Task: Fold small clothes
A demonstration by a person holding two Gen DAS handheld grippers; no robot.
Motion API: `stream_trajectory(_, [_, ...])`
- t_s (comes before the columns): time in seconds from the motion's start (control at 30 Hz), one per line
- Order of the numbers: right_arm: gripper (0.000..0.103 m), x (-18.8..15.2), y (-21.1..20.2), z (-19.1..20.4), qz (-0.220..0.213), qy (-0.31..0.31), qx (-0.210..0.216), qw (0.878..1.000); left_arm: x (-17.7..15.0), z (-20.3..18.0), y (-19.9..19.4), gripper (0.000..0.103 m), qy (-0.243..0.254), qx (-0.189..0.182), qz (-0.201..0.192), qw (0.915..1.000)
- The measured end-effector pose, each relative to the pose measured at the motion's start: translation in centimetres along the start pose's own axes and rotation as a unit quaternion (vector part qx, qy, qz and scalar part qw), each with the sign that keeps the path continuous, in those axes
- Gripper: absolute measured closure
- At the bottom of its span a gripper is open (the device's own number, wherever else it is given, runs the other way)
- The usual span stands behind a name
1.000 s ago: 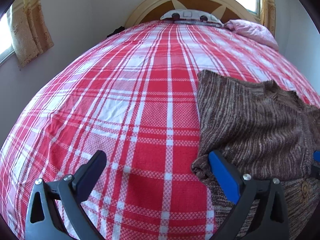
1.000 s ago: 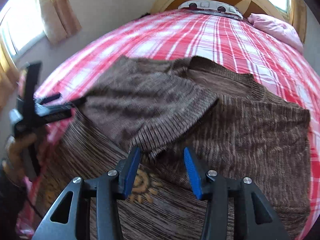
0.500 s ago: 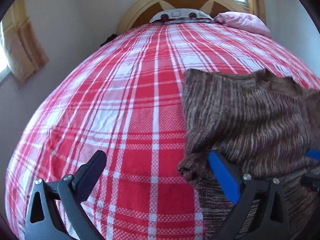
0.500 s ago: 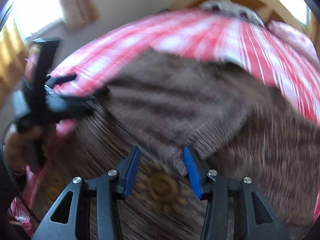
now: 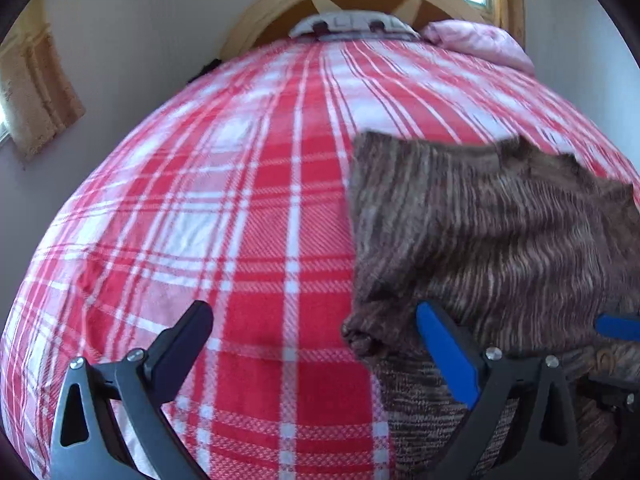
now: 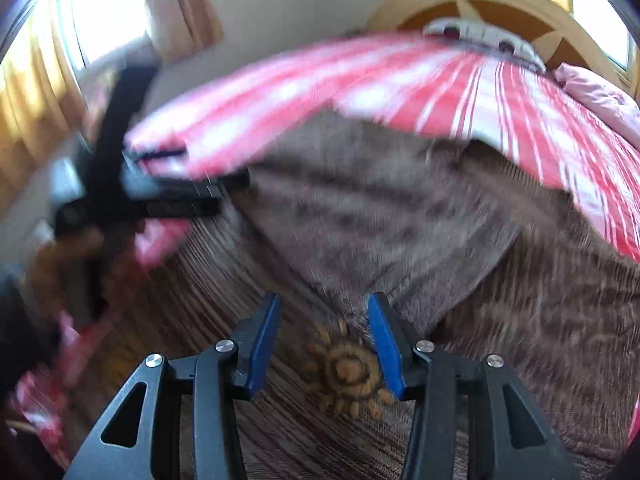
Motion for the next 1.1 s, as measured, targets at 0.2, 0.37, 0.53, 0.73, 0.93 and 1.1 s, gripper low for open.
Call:
stream_trajectory(0.2, [0.055, -0.6, -0.4, -0.2, -0.003, 0.01, 0.002, 1.0, -0.3, 0.5, 0.1, 0.0, -0.017, -0.017, 0.009, 0.9997])
stream_trajectory(0.37, [0.055, -1.2, -0.7, 0.2, -0.01, 0.002, -0.019, 1.0, -0.9, 0.4, -0.9, 0.0, -0.006, 0.002, -0.001, 1.0])
stream_trajectory(0.53, [0.055, -1.3, -1.4, 0.7, -0.01, -0.007, -0.037, 0.999, -1.0, 0.0, -1.9, 0.0, 0.015, 0.024, -0.02, 0.9994])
stream_trajectory(0.73, [0.054, -2.9, -2.3, -1.2, 0.003, 0.014, -0.057, 0.998, -1.4, -0.7, -2.6, 0.0, 0.041, 0.027, -0.026, 0.9985])
stream_trajectory(0.93, [0.053, -5.0, -3.6, -2.6, -0.003, 0.054, -0.046, 0.997, -2.3, -1.0, -4.2, 0.0, 0.036, 0.017, -0.029, 0.9988])
stream_trajectory(1.1, [0.053, -6.6, -4.9, -2.4, 0.007, 0.05, -0.06, 0.997, -3.0, -1.2, -5.6, 0.0, 0.028, 0.003, -0.035, 0.999])
Point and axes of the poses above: each gripper's, at about its wrist camera, not at the fingertips, and y roughly the way its jaws point, z to its left, x to its top, the point moved 8 cm from there along y, roughly the way its jaws point, and after that the axes turned 4 degrees about -y, right-handed, at the moved point
